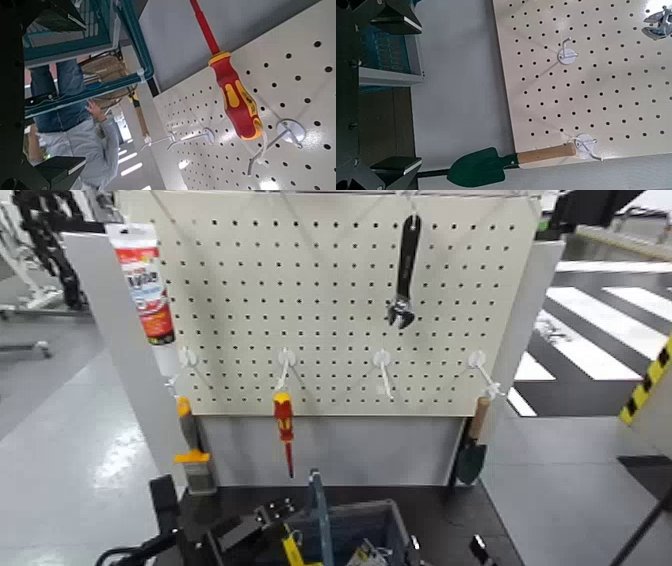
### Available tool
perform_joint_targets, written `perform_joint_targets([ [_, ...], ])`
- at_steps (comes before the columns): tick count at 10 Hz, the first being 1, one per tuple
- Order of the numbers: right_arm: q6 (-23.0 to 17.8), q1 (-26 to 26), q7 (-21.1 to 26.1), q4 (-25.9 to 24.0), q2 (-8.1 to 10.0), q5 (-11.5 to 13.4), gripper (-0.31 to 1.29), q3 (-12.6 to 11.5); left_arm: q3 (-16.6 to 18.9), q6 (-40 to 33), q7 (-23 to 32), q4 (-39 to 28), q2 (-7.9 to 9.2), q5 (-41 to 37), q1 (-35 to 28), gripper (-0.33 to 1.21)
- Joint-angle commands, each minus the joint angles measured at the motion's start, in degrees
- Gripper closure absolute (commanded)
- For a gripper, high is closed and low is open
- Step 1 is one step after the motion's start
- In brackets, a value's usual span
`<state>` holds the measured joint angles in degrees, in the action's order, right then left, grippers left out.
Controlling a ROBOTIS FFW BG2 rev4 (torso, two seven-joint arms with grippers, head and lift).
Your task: Grasp the handle of the crate.
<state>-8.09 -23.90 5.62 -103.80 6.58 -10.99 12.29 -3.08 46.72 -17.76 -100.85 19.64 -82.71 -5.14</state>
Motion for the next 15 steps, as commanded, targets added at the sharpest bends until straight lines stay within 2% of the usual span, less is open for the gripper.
perform_joint_targets([
  [1,-0.1,0.0,0.0,0.0,-0.08,0.0,0.14,0.1,-1.2,2.6,-2.5,4.5,-0.04,-2.5,2.9,0.11],
  [5,-0.1,0.1,0.0,0.0,-0.17,-0.1,0.14,0.1,-4.2,2.5,-6.2,10.3,-0.04,-5.5,6.8,0.11],
  [13,-0.3,0.4,0.0,0.4,0.10,-0.4,0.15,0.4,-11.2,3.6,-9.1,18.4,1.10,-10.3,12.5,0.13],
  [14,-0.3,0.5,0.0,0.4,0.10,-0.4,0.15,0.4,-11.6,3.8,-9.3,18.8,1.10,-10.8,12.8,0.19],
  [15,-0.4,0.5,0.0,0.4,0.18,-0.4,0.15,0.4,-12.5,3.8,-9.8,19.5,1.27,-11.3,13.4,0.36],
])
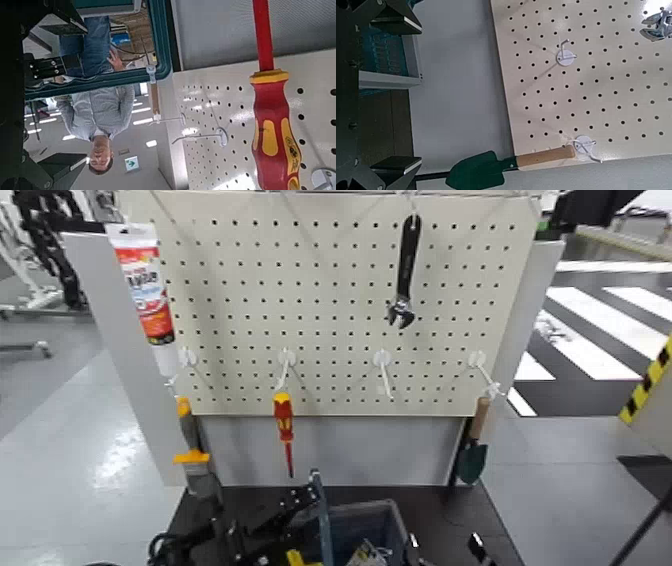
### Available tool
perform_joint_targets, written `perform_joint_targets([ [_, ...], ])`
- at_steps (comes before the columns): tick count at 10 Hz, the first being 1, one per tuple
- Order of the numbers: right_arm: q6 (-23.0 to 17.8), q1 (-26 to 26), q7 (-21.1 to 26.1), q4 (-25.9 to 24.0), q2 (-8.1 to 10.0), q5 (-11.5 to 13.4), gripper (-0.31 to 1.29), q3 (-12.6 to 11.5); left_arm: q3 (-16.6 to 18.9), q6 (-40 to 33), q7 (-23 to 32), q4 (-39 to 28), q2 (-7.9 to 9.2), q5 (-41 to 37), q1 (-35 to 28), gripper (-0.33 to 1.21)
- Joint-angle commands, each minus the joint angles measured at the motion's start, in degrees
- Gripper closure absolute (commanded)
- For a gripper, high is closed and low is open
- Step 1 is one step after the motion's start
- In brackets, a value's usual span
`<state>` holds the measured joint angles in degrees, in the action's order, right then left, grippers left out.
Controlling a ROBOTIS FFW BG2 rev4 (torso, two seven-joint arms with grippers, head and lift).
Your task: Grasp the handle of the crate.
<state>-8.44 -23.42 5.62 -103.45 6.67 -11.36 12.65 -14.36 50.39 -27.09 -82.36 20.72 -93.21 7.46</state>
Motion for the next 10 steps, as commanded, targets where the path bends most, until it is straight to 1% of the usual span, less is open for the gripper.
perform_joint_targets([
  [1,-0.2,0.1,0.0,0.1,0.10,-0.1,0.15,0.1,-1.9,0.6,-1.1,1.5,0.37,-0.9,1.5,0.67],
  [2,-0.3,0.1,-0.1,0.1,0.10,-0.2,0.15,0.1,-2.1,1.1,-1.2,1.8,0.46,-1.1,1.7,0.78],
  [3,-0.3,0.1,0.0,0.1,0.10,-0.2,0.15,0.1,-2.3,1.2,-1.5,2.0,0.37,-1.1,1.7,0.81],
  [4,-0.3,0.2,0.0,0.2,0.18,-0.2,0.15,0.2,-2.3,1.5,-1.7,2.2,0.37,-1.1,1.7,1.06],
  [5,-0.3,0.2,-0.1,0.1,0.18,-0.2,0.15,0.1,-2.3,1.5,-1.7,2.3,0.29,-1.0,1.6,1.17],
  [10,-0.2,0.2,0.0,0.1,0.18,-0.3,0.15,0.2,-2.3,2.6,-1.7,2.3,0.11,-1.0,1.6,1.18],
])
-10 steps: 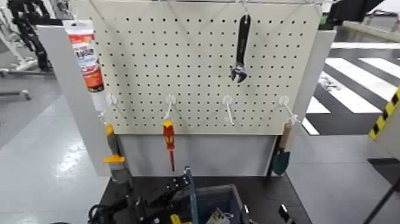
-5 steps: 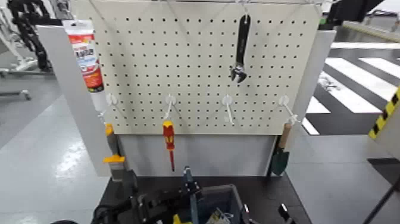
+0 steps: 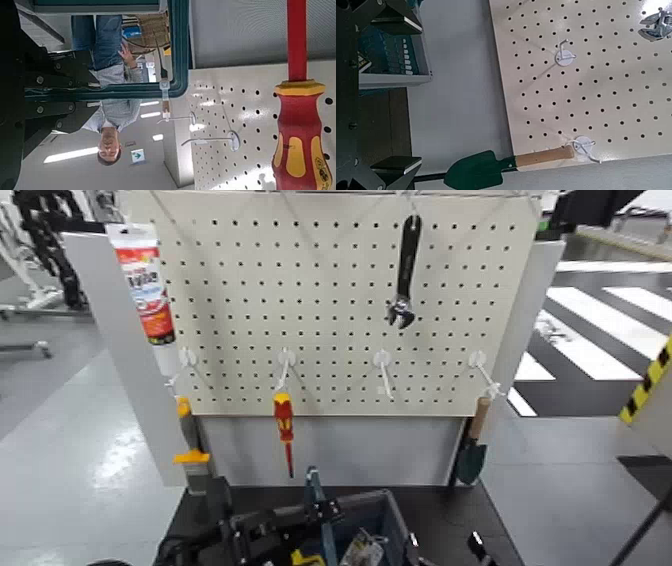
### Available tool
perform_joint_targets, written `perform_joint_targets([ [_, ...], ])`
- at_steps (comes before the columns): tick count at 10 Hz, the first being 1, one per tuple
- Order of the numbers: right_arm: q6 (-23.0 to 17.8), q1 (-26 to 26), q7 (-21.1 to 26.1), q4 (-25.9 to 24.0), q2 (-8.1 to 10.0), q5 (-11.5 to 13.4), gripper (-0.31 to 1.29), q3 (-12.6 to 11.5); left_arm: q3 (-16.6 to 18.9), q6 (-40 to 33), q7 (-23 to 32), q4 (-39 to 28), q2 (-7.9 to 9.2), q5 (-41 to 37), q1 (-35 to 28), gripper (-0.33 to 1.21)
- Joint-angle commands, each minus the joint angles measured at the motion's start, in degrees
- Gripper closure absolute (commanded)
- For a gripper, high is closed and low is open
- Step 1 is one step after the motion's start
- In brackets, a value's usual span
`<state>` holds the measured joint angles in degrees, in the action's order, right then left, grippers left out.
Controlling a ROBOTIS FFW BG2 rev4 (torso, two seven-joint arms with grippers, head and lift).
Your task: Grasp the handle of the crate.
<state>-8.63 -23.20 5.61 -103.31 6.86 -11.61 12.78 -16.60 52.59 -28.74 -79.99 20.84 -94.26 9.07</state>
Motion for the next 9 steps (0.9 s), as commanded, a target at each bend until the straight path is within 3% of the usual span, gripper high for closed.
perform_joint_targets([
  [1,0.1,-0.1,0.0,0.0,0.00,-0.1,0.15,0.0,0.0,0.7,0.0,-0.4,-0.01,0.0,-0.2,1.18],
  [9,0.0,-0.3,0.0,-0.1,-0.09,0.0,0.15,-0.2,0.1,1.5,1.7,-7.3,-0.01,-2.9,-3.2,1.18],
])
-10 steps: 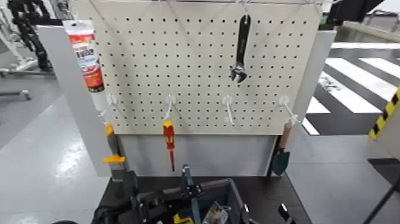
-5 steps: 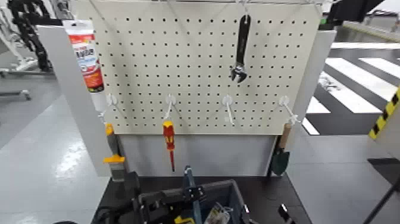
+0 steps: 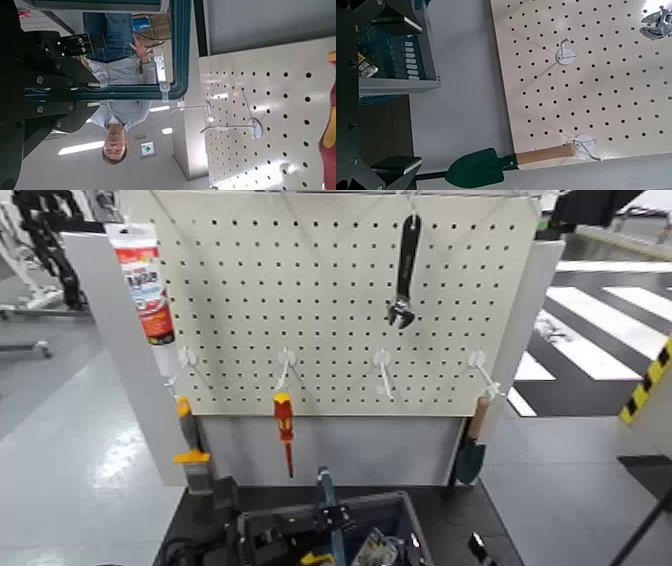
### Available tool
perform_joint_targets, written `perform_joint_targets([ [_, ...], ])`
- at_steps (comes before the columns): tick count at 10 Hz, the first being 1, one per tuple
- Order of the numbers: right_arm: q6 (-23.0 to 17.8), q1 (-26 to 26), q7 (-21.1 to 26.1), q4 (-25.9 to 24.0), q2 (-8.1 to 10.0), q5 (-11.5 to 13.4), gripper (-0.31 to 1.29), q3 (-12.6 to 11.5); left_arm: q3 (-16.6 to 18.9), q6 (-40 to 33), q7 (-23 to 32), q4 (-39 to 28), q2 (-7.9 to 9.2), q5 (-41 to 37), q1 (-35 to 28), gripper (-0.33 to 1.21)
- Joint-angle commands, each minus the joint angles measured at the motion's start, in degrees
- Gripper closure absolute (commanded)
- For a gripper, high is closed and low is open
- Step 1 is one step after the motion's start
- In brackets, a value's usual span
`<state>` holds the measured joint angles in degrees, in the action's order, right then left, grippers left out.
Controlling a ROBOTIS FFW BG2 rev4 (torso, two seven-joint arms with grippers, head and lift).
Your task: Grasp the handle of the crate.
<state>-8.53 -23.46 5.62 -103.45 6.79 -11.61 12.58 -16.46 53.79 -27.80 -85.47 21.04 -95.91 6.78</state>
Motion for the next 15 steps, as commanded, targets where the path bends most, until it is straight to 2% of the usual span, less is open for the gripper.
perform_joint_targets([
  [1,-0.3,0.0,0.0,0.1,-0.03,0.0,0.15,0.0,-0.3,0.7,1.1,-2.2,-0.47,-2.0,-1.4,1.18],
  [5,-0.6,-0.1,0.0,0.2,-0.20,0.0,0.15,-0.1,-0.9,1.1,3.1,-5.2,-1.00,-4.8,-4.3,1.18],
  [8,-0.8,-0.1,0.1,0.2,-0.29,0.2,0.15,-0.3,0.5,1.1,4.5,-8.2,-1.17,-5.5,-5.8,1.18],
  [15,-1.0,-0.2,0.2,0.0,-0.29,1.1,0.15,-0.2,0.0,1.1,4.4,-7.8,-1.52,-6.6,-6.2,1.18],
])
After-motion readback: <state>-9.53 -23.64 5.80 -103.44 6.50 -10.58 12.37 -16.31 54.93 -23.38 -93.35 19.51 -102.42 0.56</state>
